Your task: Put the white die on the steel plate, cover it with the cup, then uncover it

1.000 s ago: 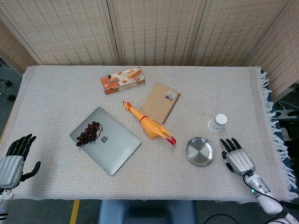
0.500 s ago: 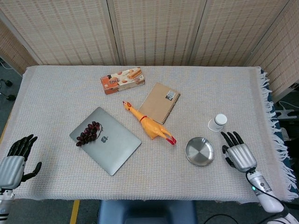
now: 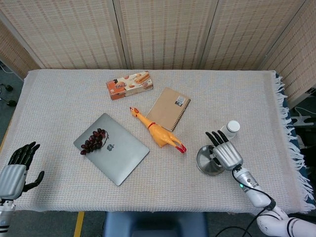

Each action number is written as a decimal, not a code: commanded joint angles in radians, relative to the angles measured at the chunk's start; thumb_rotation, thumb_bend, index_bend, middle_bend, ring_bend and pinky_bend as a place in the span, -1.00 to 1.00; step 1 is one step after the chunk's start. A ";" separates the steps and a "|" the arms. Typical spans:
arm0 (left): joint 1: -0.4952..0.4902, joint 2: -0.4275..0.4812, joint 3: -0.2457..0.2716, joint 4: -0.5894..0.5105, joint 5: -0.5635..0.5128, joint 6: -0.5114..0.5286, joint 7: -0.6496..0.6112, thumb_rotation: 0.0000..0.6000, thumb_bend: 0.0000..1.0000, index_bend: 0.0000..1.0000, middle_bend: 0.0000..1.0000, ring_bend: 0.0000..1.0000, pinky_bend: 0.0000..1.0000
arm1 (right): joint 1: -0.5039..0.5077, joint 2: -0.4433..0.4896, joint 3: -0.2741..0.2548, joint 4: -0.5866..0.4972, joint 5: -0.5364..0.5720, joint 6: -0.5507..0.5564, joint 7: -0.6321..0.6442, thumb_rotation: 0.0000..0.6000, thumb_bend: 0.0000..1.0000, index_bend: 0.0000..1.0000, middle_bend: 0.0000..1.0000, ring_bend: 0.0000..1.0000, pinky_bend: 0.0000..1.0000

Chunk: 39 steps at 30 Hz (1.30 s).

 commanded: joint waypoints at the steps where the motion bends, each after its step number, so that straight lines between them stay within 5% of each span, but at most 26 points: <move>1: 0.002 0.002 0.000 0.001 0.001 0.003 -0.006 1.00 -0.26 -1.00 -1.00 -1.00 -0.82 | 0.003 -0.009 -0.012 0.008 0.011 -0.016 -0.020 1.00 -0.42 0.03 -1.00 -1.00 -1.00; 4: 0.001 0.004 0.000 -0.001 0.002 0.004 -0.009 1.00 -0.26 -1.00 -1.00 -1.00 -0.82 | 0.006 -0.007 -0.022 0.005 0.028 -0.042 -0.034 1.00 -0.42 -0.12 -1.00 -1.00 -1.00; 9: 0.000 0.001 0.004 -0.004 0.011 0.004 -0.004 1.00 -0.26 -1.00 -1.00 -1.00 -0.82 | 0.005 0.012 -0.028 -0.020 0.041 -0.049 -0.034 1.00 -0.44 -0.77 -1.00 -1.00 -1.00; 12: 0.002 0.002 0.006 -0.006 0.013 0.007 -0.005 1.00 -0.26 -1.00 -1.00 -1.00 -0.82 | -0.003 0.037 -0.030 -0.048 0.036 -0.024 -0.023 1.00 -0.45 -0.97 -1.00 -1.00 -1.00; 18: 0.005 0.005 0.006 -0.007 0.014 0.013 -0.011 1.00 -0.25 -1.00 -1.00 -1.00 -0.82 | -0.036 0.156 0.048 -0.138 0.072 0.101 0.042 1.00 -0.56 -1.00 -1.00 -1.00 -1.00; 24: -0.001 0.000 0.009 -0.008 0.015 0.000 0.002 1.00 -0.25 -1.00 -1.00 -1.00 -0.82 | 0.026 0.265 0.140 -0.130 0.244 -0.048 0.074 1.00 -0.56 -1.00 -1.00 -1.00 -1.00; 33: -0.010 -0.015 0.011 -0.007 0.009 -0.019 0.032 1.00 -0.25 -1.00 -1.00 -1.00 -0.82 | 0.131 0.205 0.138 0.067 0.340 -0.358 0.261 1.00 -0.56 -1.00 -1.00 -1.00 -0.90; 39: -0.010 -0.016 0.007 -0.005 0.003 -0.019 0.033 1.00 -0.25 -1.00 -1.00 -1.00 -0.82 | 0.144 0.165 0.111 0.145 0.269 -0.387 0.363 1.00 -0.56 -0.98 -1.00 -1.00 -0.88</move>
